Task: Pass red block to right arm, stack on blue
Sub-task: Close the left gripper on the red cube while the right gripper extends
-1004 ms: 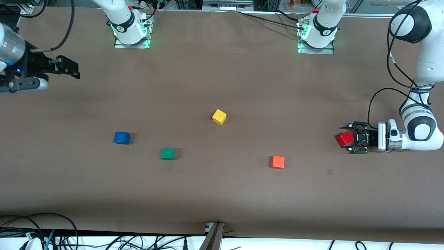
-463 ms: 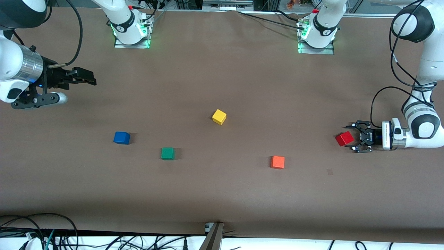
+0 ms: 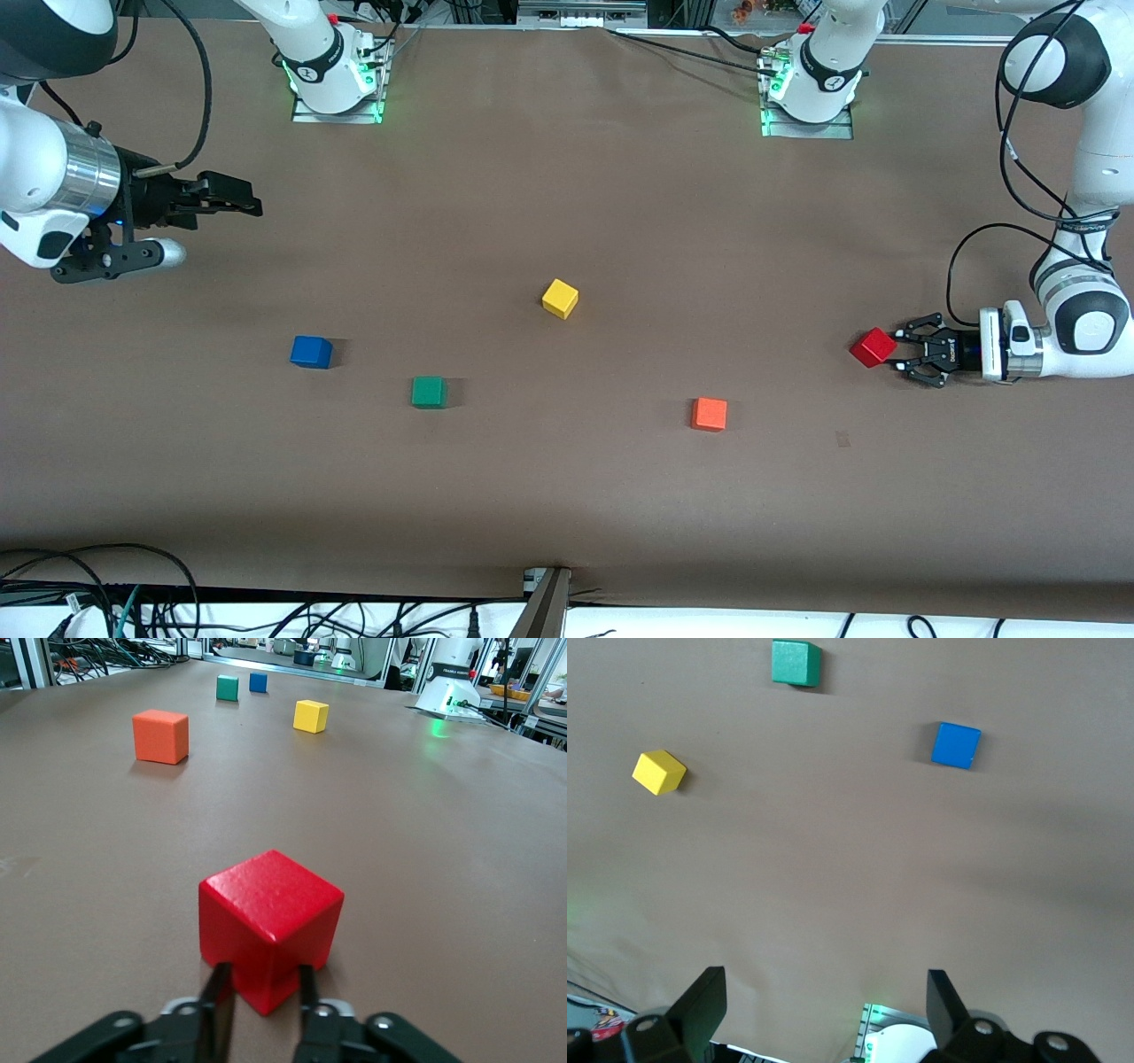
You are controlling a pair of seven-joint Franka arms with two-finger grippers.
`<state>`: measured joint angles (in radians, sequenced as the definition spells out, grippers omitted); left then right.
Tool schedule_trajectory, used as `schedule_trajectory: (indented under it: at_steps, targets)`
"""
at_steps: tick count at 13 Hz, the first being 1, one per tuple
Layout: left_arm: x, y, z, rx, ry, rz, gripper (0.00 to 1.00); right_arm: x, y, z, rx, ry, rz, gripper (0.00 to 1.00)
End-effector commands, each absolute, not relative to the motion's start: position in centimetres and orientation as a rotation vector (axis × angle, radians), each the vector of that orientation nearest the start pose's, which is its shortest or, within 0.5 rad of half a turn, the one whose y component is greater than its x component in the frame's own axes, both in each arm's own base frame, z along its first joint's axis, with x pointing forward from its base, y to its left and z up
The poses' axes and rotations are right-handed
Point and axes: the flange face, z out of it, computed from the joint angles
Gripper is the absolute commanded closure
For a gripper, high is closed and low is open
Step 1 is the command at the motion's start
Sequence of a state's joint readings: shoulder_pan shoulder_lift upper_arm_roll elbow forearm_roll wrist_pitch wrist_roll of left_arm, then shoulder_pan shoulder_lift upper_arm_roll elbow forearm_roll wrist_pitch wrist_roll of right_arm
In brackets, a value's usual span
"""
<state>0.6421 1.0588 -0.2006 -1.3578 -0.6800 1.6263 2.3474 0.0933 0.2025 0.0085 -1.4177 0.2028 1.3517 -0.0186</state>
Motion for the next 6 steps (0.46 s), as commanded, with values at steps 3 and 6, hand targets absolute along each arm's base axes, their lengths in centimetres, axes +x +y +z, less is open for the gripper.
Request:
schedule_trajectory:
  at_steps: [3,6]
  targets:
    - [61.5,23.0,8.4,1.513,-1.497,0.865,1.00,58.4,8.4,56.1,-2.832,-0.205,0.429,0.00]
    - [61.9,22.1,8.6,1.501,-1.505,0.859,0.33,59.0,7.4,54.9,-2.718,-0.158,0.470,0.00]
